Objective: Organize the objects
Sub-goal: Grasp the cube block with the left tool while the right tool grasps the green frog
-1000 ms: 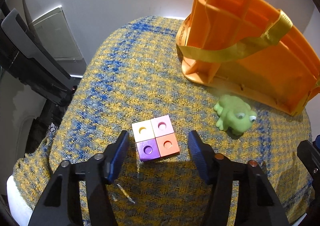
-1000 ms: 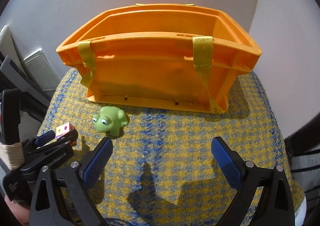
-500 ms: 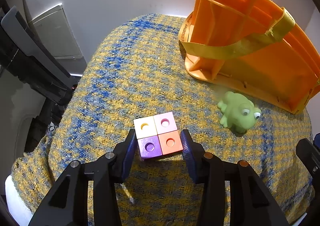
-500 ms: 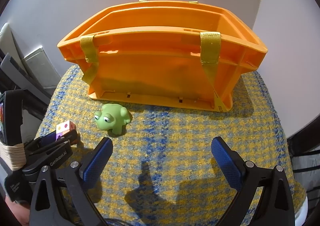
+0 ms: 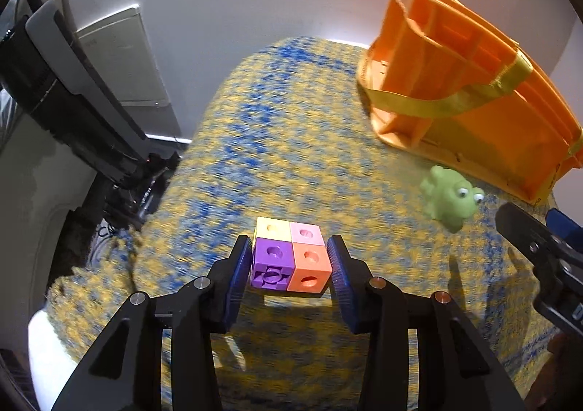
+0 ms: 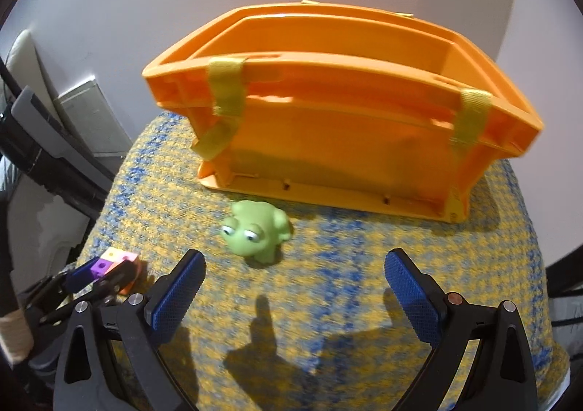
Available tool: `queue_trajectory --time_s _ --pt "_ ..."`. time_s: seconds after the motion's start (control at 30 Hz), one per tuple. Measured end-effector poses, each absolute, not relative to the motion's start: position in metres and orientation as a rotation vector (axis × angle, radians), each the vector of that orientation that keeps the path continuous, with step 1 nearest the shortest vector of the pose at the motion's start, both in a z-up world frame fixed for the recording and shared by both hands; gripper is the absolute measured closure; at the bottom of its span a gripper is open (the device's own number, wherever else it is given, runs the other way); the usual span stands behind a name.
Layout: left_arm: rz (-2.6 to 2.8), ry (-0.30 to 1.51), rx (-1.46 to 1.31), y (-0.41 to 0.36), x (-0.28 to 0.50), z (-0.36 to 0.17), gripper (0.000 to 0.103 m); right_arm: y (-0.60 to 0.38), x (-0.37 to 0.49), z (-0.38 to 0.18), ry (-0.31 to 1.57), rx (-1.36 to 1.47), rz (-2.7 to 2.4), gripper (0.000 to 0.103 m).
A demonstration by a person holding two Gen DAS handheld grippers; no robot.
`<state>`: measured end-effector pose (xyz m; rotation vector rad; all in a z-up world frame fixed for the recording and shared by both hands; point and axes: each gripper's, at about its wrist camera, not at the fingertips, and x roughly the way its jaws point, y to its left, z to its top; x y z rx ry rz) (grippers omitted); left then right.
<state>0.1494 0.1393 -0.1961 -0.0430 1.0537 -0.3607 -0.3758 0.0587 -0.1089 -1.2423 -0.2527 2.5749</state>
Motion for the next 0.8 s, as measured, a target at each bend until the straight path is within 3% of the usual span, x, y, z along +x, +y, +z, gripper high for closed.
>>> queue_trajectory --time_s 0.1,0.57,0.8 --pt "-0.346 1.035 -0.049 0.150 0.152 -0.195 0.061 0.051 -0.383 -0.115 -0.254 -1.245 2.574 0.006" --pt "-0.381 1.042 -0.088 0.159 0.154 -0.200 0.061 0.043 -0.416 -0.143 -0.217 -1.311 2.491 0.037" --pt "-0.396 1.051 -0.104 0.160 0.155 -0.202 0.061 0.048 -0.424 -0.157 -0.161 -1.386 2.449 0.061"
